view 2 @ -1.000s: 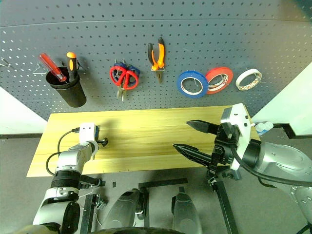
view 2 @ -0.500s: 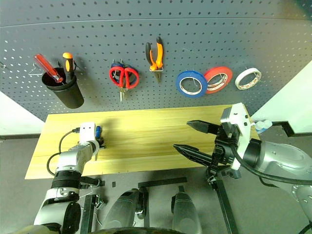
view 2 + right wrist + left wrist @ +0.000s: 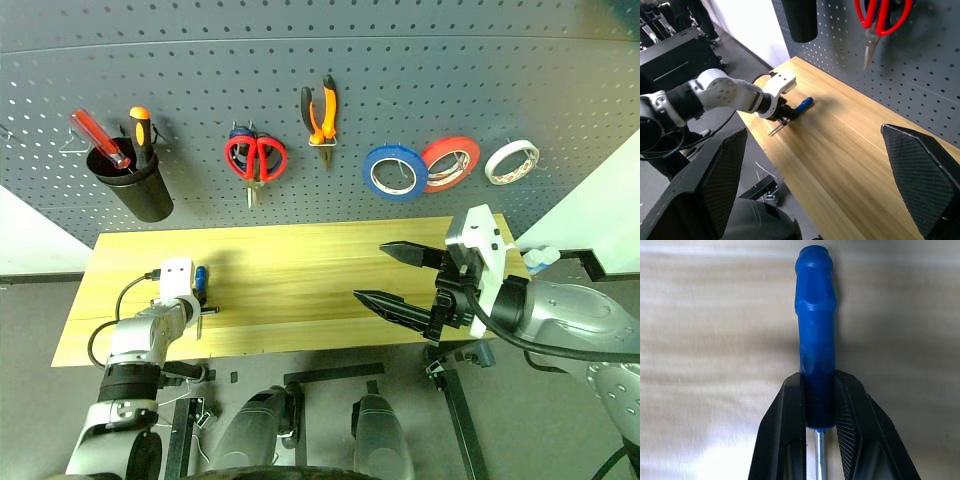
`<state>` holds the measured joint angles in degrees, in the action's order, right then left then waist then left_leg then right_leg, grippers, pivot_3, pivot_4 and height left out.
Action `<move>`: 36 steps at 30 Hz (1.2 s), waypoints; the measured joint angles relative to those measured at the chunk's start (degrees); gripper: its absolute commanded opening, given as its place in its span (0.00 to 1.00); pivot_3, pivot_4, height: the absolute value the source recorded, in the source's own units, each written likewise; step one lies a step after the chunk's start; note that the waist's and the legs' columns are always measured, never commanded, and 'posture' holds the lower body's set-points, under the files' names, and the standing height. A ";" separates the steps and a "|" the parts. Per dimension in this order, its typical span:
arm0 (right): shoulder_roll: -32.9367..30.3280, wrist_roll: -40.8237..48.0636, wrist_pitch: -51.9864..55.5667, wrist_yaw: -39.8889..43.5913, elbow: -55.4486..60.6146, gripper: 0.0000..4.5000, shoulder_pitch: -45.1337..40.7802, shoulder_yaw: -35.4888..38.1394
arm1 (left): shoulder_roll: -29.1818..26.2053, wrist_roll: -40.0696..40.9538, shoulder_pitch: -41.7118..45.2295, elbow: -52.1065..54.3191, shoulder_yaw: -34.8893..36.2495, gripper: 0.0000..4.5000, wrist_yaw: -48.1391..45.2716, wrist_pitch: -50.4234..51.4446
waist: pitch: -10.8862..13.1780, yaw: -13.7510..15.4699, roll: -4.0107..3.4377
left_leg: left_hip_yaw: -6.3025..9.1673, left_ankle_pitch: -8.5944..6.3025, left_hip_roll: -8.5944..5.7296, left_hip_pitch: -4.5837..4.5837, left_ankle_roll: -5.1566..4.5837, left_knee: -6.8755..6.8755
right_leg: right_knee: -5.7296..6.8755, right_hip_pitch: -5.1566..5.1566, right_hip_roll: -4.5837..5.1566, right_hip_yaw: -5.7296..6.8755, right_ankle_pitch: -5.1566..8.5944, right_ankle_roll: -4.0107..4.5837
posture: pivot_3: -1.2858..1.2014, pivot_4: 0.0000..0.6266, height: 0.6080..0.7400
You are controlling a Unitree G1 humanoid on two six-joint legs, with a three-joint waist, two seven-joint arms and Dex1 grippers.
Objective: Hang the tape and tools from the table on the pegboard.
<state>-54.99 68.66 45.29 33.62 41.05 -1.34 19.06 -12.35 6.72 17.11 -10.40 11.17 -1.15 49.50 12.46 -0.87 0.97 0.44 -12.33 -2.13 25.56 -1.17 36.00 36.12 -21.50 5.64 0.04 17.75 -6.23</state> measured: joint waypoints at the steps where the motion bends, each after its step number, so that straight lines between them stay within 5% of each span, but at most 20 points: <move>1: 0.20 -0.49 -0.07 0.13 -0.24 1.00 -0.51 -0.60 | 0.17 0.04 -0.86 1.92 -0.96 0.10 -0.32 0.71 | 0.00 0.13 0.00 | 0.00 0.00 0.00 0.03 0.00 0.02 | 0.00 -0.01 0.00 0.01 0.00 0.00 | 0.48 0.35 1.00; 21: 9.12 -14.83 -6.81 2.95 -5.87 1.00 -6.36 -7.83 | -1.96 -1.91 1.54 9.82 -18.51 0.10 -13.26 -4.26 | -1.65 1.82 -0.26 | -0.04 0.22 -0.13 0.02 0.39 0.05 | 0.12 -0.05 -0.12 0.12 -0.20 -0.36 | 0.52 0.11 1.00; 36: 11.71 -18.33 -9.21 5.43 -7.85 1.00 -7.95 -8.71 | -4.88 -2.54 5.32 23.03 -18.36 0.10 -17.87 -17.40 | -3.83 1.74 -0.43 | -0.08 0.32 -0.18 -0.17 0.49 0.15 | 0.25 0.08 -0.20 0.08 -0.26 -0.46 | 0.53 0.08 1.00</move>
<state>-43.28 50.33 36.07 39.06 33.20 -9.29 10.35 -17.23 4.18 22.43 12.63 -7.19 -19.02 32.11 8.64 0.87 0.53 0.36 -12.02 -2.31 25.39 -0.67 36.14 36.37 -21.42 5.44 0.12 17.48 -6.69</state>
